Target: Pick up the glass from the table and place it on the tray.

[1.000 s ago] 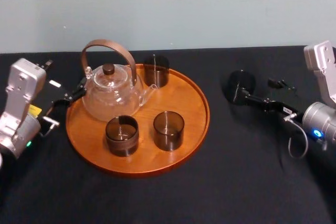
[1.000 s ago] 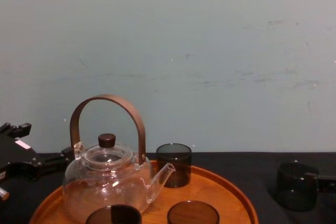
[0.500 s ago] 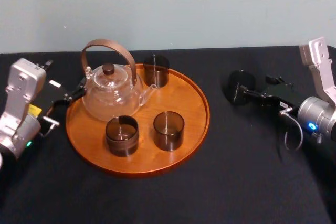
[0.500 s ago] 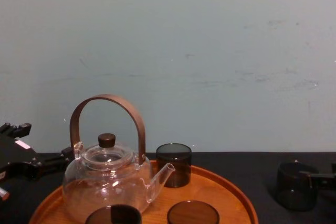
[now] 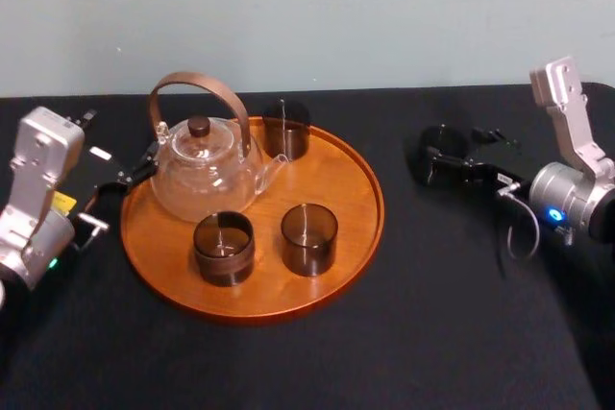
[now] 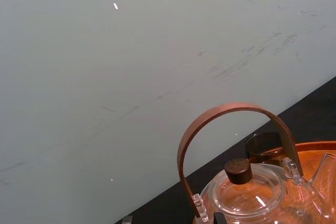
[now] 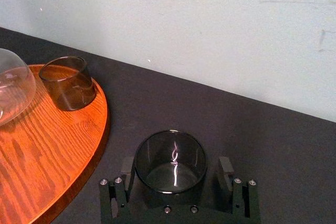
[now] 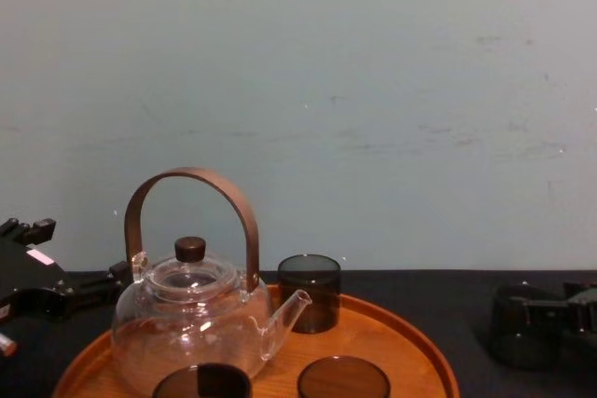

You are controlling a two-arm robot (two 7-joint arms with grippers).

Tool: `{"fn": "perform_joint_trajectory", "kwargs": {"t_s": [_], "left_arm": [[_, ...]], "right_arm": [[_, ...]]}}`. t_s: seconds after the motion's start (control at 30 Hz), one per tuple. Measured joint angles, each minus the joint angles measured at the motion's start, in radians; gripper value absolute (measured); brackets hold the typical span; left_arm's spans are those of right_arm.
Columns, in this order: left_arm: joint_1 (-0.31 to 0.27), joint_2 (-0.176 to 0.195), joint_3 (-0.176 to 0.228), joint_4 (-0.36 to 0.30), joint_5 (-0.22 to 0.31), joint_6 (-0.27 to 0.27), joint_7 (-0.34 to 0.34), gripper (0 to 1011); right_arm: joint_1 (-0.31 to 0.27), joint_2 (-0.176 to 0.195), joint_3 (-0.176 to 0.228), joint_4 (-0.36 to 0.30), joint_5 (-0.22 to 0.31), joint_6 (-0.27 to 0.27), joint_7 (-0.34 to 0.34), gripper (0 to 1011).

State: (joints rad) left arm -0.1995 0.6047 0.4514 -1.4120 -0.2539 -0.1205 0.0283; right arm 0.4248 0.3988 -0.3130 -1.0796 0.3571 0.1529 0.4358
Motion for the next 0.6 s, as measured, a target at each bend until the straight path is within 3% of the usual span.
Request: {"fn": "perform_joint_trajectory", "kwargs": {"t_s": [0.4, 0.6], "left_arm": [[0.000, 0.000, 0.000, 0.000, 0.000, 0.000, 0.000, 1002], [0.000, 0.000, 0.000, 0.000, 0.000, 0.000, 0.000, 1001]], "right_arm": [[0.064, -0.033, -0.018, 0.114, -0.018, -0.032, 0.028, 1002], [0.074, -0.041, -0.020, 0.138, -0.024, -0.038, 0.035, 1002]]}}
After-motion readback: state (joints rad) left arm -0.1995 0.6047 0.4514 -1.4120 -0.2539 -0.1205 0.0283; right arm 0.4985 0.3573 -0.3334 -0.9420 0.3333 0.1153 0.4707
